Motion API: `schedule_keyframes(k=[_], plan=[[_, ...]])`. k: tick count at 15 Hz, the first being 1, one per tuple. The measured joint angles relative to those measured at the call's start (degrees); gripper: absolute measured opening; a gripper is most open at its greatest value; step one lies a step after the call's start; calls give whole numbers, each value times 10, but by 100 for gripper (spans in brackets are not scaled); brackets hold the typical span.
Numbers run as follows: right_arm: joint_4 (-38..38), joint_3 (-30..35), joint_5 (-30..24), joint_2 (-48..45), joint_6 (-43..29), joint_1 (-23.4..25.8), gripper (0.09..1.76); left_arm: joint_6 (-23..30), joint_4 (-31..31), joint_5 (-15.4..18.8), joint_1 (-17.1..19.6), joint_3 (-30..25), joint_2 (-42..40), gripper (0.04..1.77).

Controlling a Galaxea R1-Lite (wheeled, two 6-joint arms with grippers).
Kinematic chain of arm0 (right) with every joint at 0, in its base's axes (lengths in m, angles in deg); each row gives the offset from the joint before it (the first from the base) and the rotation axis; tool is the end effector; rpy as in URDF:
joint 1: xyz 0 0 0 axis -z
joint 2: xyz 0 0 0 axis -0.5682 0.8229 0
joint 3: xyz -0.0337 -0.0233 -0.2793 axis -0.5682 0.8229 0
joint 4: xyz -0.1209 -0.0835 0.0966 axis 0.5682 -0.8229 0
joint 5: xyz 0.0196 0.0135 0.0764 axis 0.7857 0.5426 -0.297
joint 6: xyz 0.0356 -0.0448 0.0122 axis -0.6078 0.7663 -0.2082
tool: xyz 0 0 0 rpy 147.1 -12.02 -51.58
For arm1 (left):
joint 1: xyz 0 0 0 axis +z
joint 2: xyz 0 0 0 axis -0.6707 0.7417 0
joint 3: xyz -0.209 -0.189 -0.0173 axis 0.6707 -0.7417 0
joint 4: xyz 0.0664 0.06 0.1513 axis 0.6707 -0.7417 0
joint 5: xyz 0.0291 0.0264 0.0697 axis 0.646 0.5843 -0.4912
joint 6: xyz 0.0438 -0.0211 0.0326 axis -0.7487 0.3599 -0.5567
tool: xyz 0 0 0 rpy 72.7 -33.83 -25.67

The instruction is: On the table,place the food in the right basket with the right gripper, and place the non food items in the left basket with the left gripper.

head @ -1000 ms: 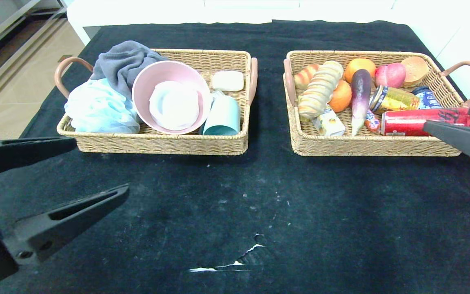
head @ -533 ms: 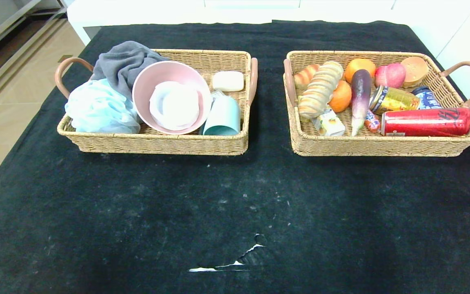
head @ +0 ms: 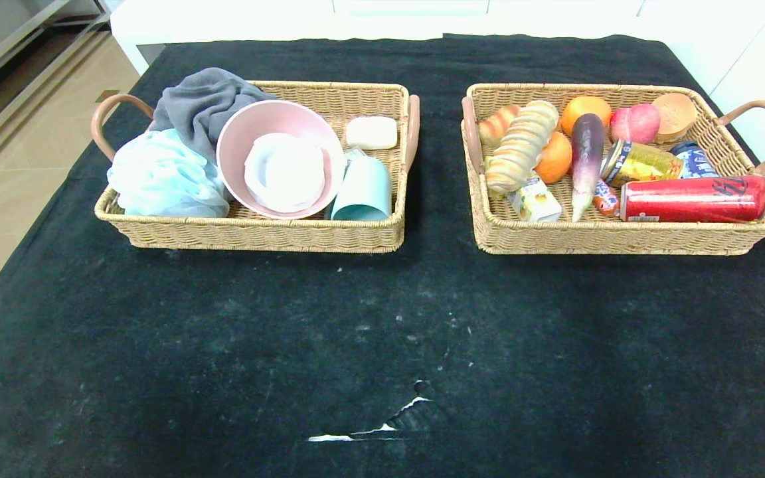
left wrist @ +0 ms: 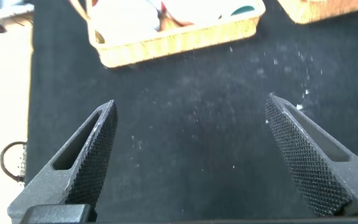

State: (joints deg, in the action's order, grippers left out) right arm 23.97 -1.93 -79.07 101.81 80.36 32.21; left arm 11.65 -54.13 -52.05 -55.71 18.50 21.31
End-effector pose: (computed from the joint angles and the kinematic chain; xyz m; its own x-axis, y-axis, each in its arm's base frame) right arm -0.0064 0.0014 0.2177 0.9959 0.0711 -0.0556 -0.0762 0.9925 -0.0955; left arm -0.0324 0.0097 0.2419 0.9769 -0.2042 0.0635 0.1952 0.9728 0.1249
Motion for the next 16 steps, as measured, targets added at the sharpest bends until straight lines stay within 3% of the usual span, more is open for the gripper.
schedule_keyframes(k=[2,4,11,16], plan=[[-18,6,-3,-40,0,33,170,1,0,7,27,10,-10,172],[-25,20,-6,-73,0,26,170,4,-1,7,52,14,-15,172],[-26,79,-21,-154,-2,20,170,17,-4,-7,81,27,-18,172],[-25,99,-19,-179,-4,21,170,15,0,38,140,15,-31,172]])
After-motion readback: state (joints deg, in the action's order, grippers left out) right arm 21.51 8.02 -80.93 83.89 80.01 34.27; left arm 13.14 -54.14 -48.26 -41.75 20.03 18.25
